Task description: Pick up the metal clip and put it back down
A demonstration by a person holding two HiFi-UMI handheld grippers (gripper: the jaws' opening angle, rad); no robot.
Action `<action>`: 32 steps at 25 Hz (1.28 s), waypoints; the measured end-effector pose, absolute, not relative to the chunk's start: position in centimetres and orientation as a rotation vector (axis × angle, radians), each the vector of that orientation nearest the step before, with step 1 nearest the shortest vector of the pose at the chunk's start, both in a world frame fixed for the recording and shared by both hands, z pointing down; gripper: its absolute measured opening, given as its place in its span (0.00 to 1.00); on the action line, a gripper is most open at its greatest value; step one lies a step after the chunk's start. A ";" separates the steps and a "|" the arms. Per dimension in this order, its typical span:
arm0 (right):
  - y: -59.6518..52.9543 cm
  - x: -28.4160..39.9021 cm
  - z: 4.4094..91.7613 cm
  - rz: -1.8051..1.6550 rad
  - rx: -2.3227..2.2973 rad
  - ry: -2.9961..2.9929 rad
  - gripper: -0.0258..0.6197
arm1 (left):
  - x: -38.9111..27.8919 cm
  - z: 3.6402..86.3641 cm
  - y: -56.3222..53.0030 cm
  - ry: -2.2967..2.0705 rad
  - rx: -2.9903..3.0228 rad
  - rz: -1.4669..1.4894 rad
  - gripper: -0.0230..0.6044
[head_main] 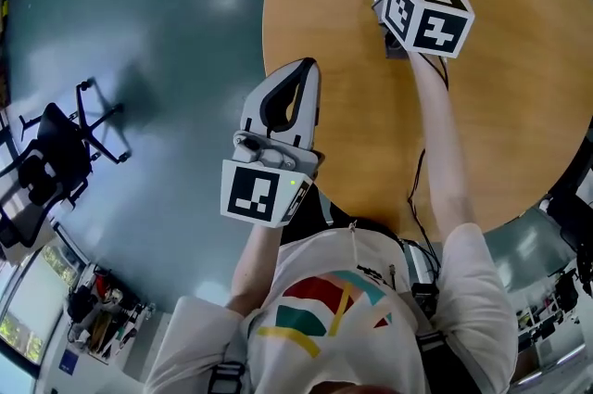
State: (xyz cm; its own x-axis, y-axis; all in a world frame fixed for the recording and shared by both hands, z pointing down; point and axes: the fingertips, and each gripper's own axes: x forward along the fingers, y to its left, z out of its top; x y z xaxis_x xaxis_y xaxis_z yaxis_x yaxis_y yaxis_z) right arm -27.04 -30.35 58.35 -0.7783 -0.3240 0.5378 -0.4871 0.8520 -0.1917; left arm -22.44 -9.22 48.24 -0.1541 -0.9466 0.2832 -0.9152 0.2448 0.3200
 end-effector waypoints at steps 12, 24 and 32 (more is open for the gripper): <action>-29.9 -26.7 58.7 0.171 0.689 -2.450 0.46 | -22.2 46.1 -6.6 -2.136 1.713 -0.110 0.11; -24.0 -24.4 49.3 0.337 0.465 -2.603 0.48 | -21.2 39.0 -3.2 -2.259 1.735 -0.173 0.11; -15.2 -17.3 33.3 0.215 0.705 -2.829 0.06 | -19.2 31.2 0.4 -2.204 1.987 -0.200 0.11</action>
